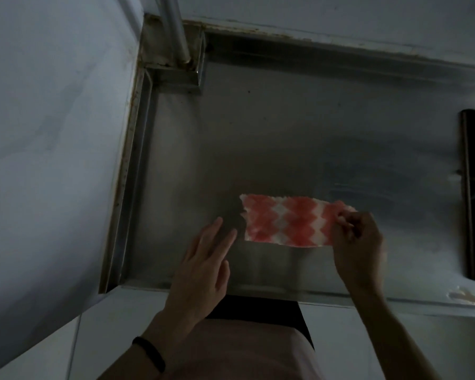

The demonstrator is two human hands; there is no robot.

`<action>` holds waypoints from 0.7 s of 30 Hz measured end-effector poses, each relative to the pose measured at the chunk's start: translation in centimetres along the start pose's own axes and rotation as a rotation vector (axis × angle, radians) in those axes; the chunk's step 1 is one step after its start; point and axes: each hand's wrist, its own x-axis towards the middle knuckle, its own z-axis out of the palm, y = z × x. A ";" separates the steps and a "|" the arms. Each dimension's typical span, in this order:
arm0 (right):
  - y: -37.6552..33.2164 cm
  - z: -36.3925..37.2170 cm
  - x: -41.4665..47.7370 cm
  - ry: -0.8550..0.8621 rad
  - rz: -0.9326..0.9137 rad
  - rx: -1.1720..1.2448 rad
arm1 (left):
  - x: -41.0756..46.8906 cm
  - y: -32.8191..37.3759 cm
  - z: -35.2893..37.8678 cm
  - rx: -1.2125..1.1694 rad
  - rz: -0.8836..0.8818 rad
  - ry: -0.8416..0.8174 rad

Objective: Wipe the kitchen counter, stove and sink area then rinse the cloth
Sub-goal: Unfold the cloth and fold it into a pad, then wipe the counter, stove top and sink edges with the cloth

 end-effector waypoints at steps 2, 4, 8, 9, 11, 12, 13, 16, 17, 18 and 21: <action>-1.2 0.8 -1.6 -0.072 -0.106 0.020 | 0.0 -0.3 -0.1 0.008 -0.028 0.021; -2.6 2.4 -3.5 -0.253 -0.223 0.020 | -0.2 -0.7 -0.4 0.023 -0.044 0.038; -3.2 4.5 -5.2 -0.274 -0.352 -0.053 | -0.3 -2.2 -1.3 0.072 -0.080 0.070; -3.1 4.7 -4.9 -0.212 -0.348 -0.080 | -0.3 -2.7 -1.5 0.079 -0.094 0.080; -2.9 5.6 -4.1 -0.177 -0.362 -0.199 | -0.1 -3.5 -1.4 0.079 -0.139 0.086; -2.8 6.4 -3.8 -0.207 -0.339 -0.269 | 0.1 -3.8 -1.3 0.075 -0.160 0.081; -2.9 7.4 -3.8 -0.242 -0.279 -0.317 | 0.3 -4.1 -1.2 0.075 -0.173 0.078; -4.0 11.3 -5.1 -0.261 -0.129 -0.357 | 1.0 -4.6 -0.8 0.087 -0.179 0.093; -4.1 12.7 -5.8 -0.234 -0.122 -0.359 | 1.2 -4.6 -0.6 0.083 -0.187 0.102; -4.2 13.9 -6.3 -0.200 -0.121 -0.356 | 1.4 -4.6 -0.5 0.077 -0.201 0.110; -3.7 15.7 -5.1 -0.096 -0.169 -0.370 | 1.8 -4.5 -0.2 0.058 -0.212 0.117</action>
